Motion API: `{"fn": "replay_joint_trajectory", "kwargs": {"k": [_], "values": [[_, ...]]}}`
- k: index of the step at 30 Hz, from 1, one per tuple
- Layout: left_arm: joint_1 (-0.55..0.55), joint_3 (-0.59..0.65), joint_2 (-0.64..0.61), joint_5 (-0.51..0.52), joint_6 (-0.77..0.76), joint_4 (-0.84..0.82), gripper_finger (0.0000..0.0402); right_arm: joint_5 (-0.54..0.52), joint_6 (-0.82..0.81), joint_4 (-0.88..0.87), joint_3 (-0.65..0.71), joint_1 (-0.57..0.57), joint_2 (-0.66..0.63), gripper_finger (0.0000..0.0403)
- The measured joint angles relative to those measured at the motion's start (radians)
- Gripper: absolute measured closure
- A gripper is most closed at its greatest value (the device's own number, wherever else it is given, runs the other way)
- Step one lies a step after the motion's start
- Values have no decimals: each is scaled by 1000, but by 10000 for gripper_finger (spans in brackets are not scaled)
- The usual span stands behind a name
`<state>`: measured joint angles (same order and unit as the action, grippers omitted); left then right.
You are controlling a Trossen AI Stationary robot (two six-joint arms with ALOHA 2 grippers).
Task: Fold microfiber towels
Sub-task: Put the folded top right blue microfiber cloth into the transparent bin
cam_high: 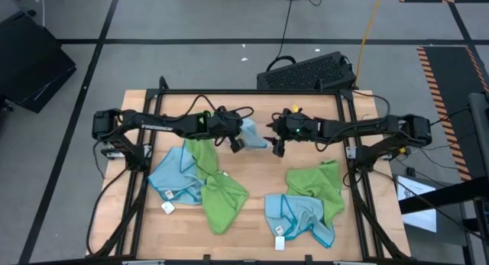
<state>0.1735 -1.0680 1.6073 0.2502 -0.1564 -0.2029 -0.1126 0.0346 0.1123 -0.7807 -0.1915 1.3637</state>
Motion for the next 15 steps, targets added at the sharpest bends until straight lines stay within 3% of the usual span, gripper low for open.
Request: {"fn": "replay_joint_trajectory", "kwargs": {"k": [5, 11, 15], "values": [[20, -106, -4, -75, -91, -147, 392, -71, 98, 3, 10, 3, -69, 181], [40, -238, 5, -196, -137, -256, 392, -76, 167, -2, 65, 3, -125, 190], [47, -314, 8, -224, -175, -341, 392, -75, 215, 13, 101, 3, -155, 191]]}}
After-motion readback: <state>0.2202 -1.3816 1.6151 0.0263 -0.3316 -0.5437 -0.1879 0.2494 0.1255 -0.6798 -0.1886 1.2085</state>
